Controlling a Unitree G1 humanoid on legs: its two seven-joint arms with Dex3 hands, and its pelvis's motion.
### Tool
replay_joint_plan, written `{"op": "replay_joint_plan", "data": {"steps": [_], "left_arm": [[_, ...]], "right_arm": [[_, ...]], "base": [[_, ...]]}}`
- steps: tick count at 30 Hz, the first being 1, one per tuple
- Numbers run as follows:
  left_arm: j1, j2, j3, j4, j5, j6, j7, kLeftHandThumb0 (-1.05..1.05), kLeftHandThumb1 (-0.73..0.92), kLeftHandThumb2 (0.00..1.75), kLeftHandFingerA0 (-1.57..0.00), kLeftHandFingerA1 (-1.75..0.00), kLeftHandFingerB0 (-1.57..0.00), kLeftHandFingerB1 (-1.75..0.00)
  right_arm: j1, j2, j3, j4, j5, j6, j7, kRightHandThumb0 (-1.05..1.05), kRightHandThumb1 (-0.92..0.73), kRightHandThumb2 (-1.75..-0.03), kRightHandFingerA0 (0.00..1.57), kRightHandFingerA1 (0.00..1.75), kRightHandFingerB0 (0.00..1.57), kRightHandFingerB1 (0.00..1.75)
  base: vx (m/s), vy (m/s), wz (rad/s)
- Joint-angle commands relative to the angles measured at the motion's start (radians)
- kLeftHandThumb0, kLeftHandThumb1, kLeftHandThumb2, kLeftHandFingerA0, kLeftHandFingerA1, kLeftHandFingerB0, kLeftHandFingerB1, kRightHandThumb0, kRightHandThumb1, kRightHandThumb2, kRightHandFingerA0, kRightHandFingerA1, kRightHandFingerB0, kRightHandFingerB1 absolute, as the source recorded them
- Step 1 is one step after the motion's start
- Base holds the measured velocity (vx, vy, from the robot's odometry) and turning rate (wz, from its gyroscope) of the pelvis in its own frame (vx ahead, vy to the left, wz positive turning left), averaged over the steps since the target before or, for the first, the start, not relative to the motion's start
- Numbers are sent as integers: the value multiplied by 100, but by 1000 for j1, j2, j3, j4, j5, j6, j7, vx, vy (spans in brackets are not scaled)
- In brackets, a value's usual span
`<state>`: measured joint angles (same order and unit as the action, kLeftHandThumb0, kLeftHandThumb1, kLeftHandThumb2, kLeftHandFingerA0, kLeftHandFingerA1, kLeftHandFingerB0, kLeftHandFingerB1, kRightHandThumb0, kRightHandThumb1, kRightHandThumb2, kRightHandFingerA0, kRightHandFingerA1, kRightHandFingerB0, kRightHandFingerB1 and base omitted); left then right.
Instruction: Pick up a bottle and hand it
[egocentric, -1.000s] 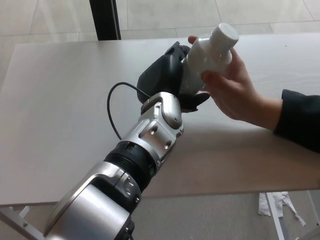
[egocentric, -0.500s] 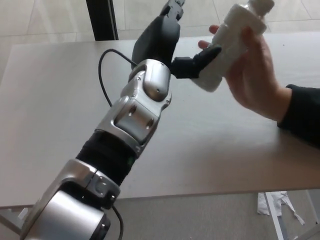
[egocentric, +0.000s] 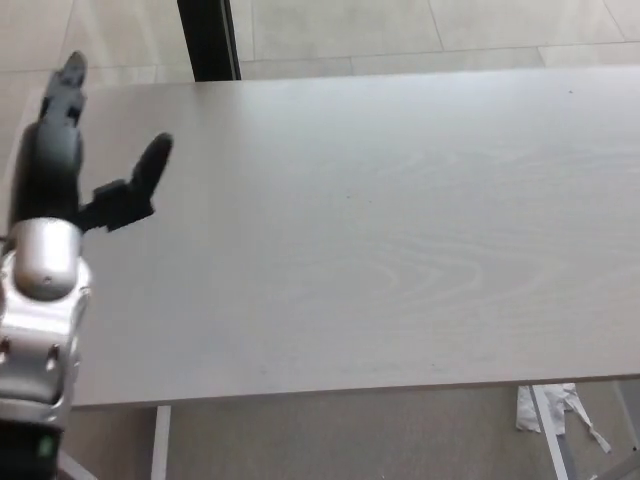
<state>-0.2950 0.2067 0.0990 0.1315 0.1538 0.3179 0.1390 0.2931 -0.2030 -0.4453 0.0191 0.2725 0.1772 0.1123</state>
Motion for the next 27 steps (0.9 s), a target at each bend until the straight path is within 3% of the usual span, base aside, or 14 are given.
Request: {"op": "replay_joint_plan", "data": {"steps": [1, 6, 7, 8, 12, 13, 15, 17, 18, 20, 22, 23, 24, 27], "left_arm": [[733, 268, 1098, -186, -475, -88, -378, -105, 64, 98, -2, -41, 0, -15], [781, 380, 1250, 336, -614, -274, -331, -95, 55, 84, 0, -38, 0, 0], [776, 386, 1229, 375, -604, -263, -321, -101, 64, 100, -1, -55, 0, -12], [765, 377, 1197, 388, -590, -238, -309, -84, 72, 62, -8, -69, 0, -1], [725, 283, 1097, 208, -524, -102, -228, -71, 55, 93, -16, -66, 0, -26], [730, 251, 1063, 144, -506, -74, -227, -67, 75, 64, -12, -70, 0, -25], [722, 207, 1017, 100, -498, -39, -230, -68, 56, 93, -21, -64, -1, -32], [699, 158, 956, 80, -484, -13, -225, -70, 54, 91, -27, -65, -5, -43], [706, 149, 901, 83, -451, -9, -240, -72, 72, 61, -42, -65, -14, -39], [752, 139, 794, 61, -395, 4, -317, -72, 74, 62, -37, -66, -17, -39], [774, 147, 752, 69, -395, -10, -380, -75, 57, 95, -37, -66, -18, -48], [809, 156, 712, 78, -390, -66, -455, -77, 72, 62, -45, -66, -30, -42], [822, 166, 697, 64, -400, -46, -486, -80, 72, 62, -45, -66, -27, -43], [858, 178, 669, 51, -392, -70, -522, -81, 77, 63, -54, -61, -29, -45]], "right_arm": [[25, -94, -129, 54, 41, 35, 2, -79, -59, -58, 82, 100, 31, 65], [11, -103, -143, 74, 35, 20, -13, -78, -60, -57, 75, 99, 32, 65], [10, -100, -145, 77, 35, 17, -18, -75, -44, -92, 94, 110, 31, 65], [13, -99, -145, 76, 28, 14, -24, -77, -60, -59, 92, 125, 30, 64], [25, -94, -154, 78, 35, 8, -18, -78, -42, -89, 104, 118, 31, 65], [24, -91, -158, 72, 42, 22, -20, -78, -58, -58, 89, 110, 33, 63], [37, -97, -154, 67, 27, 19, -14, -77, -60, -59, 78, 107, 31, 63], [33, -98, -152, 74, 19, 15, -15, -75, -61, -59, 95, 119, 31, 61], [34, -93, -150, 74, 18, 11, -17, -75, -61, -59, 79, 103, 31, 62], [39, -87, -153, 79, 22, -3, -9, -78, -59, -59, 76, 98, 30, 62], [39, -87, -155, 82, 21, -3, -5, -80, -45, -96, 74, 93, 26, 63], [39, -91, -151, 93, 12, -3, -4, -81, -46, -96, 77, 94, 26, 62], [39, -88, -154, 92, 13, -1, -5, -77, -61, -58, 74, 96, 31, 60], [52, -78, -168, 87, 24, 6, -3, -76, -59, -58, 89, 110, 34, 60]], "base": [[0, 0, 0], [0, 0, 0], [0, 0, 0], [0, 0, 0], [0, 0, 0], [0, 0, 0], [0, 0, 0], [0, 0, 0], [0, 0, 0], [0, 0, 0], [0, 0, 0], [0, 0, 0], [0, 0, 0], [0, 0, 0]]}}
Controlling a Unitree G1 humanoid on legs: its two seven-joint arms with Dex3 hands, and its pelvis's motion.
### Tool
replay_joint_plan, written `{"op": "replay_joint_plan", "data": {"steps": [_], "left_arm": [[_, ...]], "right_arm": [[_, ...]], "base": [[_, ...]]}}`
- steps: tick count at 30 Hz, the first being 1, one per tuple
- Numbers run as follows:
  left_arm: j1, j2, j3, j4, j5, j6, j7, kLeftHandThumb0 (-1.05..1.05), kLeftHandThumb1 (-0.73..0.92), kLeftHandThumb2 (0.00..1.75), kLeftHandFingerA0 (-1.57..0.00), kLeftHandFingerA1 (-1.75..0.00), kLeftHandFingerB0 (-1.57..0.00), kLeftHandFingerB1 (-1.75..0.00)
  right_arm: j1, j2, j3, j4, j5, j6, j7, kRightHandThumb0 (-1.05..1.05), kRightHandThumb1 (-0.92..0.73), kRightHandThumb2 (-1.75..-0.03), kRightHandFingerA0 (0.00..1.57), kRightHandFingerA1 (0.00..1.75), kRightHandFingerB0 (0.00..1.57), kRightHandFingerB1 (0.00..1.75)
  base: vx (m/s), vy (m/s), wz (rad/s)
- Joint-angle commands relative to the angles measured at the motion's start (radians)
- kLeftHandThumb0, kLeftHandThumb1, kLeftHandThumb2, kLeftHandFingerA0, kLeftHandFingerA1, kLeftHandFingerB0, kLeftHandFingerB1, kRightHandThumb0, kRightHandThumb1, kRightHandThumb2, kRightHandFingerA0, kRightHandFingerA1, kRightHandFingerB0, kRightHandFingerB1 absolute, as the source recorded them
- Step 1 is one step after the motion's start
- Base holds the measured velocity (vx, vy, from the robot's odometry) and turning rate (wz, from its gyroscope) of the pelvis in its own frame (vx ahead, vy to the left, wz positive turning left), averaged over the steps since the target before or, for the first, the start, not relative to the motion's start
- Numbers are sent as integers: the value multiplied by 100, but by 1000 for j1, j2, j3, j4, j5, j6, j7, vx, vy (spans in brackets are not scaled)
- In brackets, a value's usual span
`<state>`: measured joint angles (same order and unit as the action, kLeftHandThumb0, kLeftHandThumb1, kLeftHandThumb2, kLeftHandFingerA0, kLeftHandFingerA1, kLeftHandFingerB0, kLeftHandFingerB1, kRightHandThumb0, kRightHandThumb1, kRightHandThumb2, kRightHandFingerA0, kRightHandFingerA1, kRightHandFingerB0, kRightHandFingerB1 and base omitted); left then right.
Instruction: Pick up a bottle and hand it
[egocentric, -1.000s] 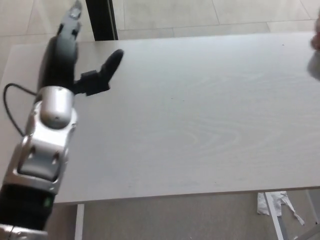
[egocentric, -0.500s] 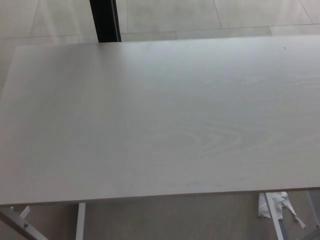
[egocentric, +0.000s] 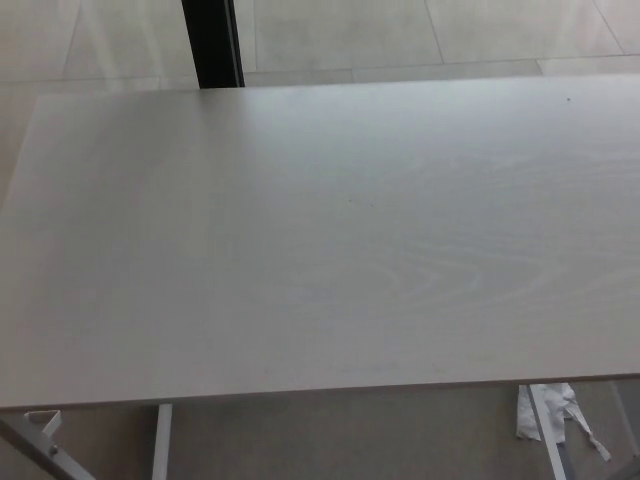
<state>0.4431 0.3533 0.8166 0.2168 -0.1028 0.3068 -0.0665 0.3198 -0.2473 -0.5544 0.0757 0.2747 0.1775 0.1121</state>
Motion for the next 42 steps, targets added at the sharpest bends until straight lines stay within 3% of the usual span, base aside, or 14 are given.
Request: {"op": "replay_joint_plan", "data": {"steps": [1, 10, 12, 16, 21, 25, 26, 28, 29, 34, 35, 36, 37, 42], "left_arm": [[125, 31, -52, -29, -140, -71, -332, -82, 60, 101, -55, -68, -26, -54], [139, 24, -40, -31, -189, -101, -379, -77, 72, 62, -67, -56, -38, -42], [132, 25, -34, -26, -196, -103, -379, -77, 70, 61, -67, -56, -40, -42], [109, 29, -17, -1, -217, -89, -373, -75, 70, 62, -69, -53, -42, -41], [78, 35, -13, 39, -228, -101, -362, -72, 54, 96, -69, -64, -43, -56], [68, 36, -20, 60, -233, -124, -371, -74, 52, 94, -74, -63, -51, -58], [67, 34, -19, 63, -237, -124, -370, -73, 49, 92, -74, -64, -52, -58], [67, 29, -17, 58, -244, -116, -364, -74, 62, 59, -81, -52, -58, -46], [66, 28, -17, 61, -244, -117, -358, -74, 61, 59, -81, -53, -58, -45], [60, 39, -31, 91, -223, -132, -340, -70, 59, 59, -79, -52, -62, -46], [67, 40, -34, 80, -221, -127, -341, -71, 60, 59, -77, -53, -58, -45], [72, 43, -34, 73, -230, -120, -354, -72, 59, 58, -74, -54, -57, -45], [74, 43, -38, 73, -229, -128, -359, -75, 46, 89, -66, -64, -48, -56], [89, 58, -47, 59, -241, -108, -388, -75, 60, 58, -61, -59, -43, -46]], "right_arm": [[26, -31, -62, 30, 27, 8, -1, -75, -59, -59, 92, 112, 32, 59], [36, -42, -56, 48, 16, -3, 21, -77, -62, -60, 88, 130, 27, 60], [38, -42, -59, 43, 19, 4, 18, -74, -45, -95, 131, 140, 29, 64], [47, -33, -72, 42, 31, -6, 25, -79, -61, -60, 107, 163, 24, 61], [48, -30, -85, 50, 22, -28, 20, -78, -45, -93, 89, 103, 28, 65], [53, -30, -91, 34, 31, -4, 25, -81, -48, -96, 117, 133, 29, 65], [47, -31, -92, 46, 30, -10, 26, -78, -61, -64, 106, 149, 29, 63], [36, -37, -96, 79, 29, -25, 35, -81, -47, -96, 120, 135, 29, 65], [29, -41, -96, 92, 25, -19, 29, -80, -61, -60, 91, 129, 28, 61], [47, -29, -104, 76, 33, -12, 26, -83, -57, -61, 113, 152, 30, 64], [52, -29, -102, 68, 31, -15, 29, -77, -44, -96, 133, 140, 32, 67], [55, -25, -102, 54, 34, -10, 26, -82, -60, -60, 112, 144, 28, 63], [57, -22, -105, 53, 44, -15, 34, -78, -45, -96, 132, 139, 31, 66], [64, -23, -101, 68, 38, -13, 32, -82, -46, -86, 117, 141, 25, 62]], "base": [[0, 0, 0], [0, 0, 0], [0, 0, 0], [0, 0, 0], [0, 0, 0], [0, 0, 0], [0, 0, 0], [0, 0, 0], [0, 0, 0], [0, 0, 0], [0, 0, 0], [0, 0, 0], [0, 0, 0], [0, 0, 0]]}}
